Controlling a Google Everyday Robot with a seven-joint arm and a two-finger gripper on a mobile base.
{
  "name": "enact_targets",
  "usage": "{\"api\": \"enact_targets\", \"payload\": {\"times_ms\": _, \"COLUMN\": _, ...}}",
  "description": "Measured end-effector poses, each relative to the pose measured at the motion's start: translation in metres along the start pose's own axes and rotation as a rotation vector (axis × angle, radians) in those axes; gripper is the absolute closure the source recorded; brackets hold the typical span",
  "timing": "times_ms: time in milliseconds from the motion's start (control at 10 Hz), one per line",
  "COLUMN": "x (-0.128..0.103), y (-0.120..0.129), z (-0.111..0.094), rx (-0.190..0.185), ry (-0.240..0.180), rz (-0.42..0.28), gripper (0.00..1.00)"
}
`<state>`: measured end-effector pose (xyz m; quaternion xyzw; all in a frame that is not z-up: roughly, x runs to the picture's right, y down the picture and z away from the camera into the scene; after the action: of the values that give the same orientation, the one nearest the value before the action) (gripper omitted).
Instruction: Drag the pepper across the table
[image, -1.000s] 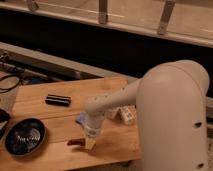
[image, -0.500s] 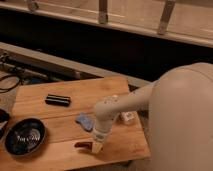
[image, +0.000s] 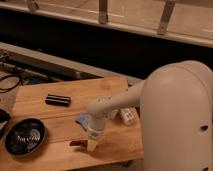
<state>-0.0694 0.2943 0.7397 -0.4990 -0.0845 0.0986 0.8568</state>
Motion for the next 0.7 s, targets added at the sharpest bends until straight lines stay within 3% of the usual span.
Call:
{"api": "enact_targets", "payload": {"times_ms": 200, "x": 0.017, "y": 0.003, "z": -0.003, "rx": 0.007, "ry": 0.016, "rz": 0.019, "gripper": 0.91}}
{"api": "enact_targets", "payload": {"times_ms": 400, "x": 0.019, "y": -0.003, "z": -0.008, "rx": 0.018, "ry": 0.033, "rz": 0.073, "gripper": 0.91}}
{"api": "enact_targets", "payload": {"times_ms": 700, "x": 0.067, "y": -0.011, "z": -0.025, "rx": 0.041, "ry": 0.032, "rz": 0.211, "gripper": 0.91}}
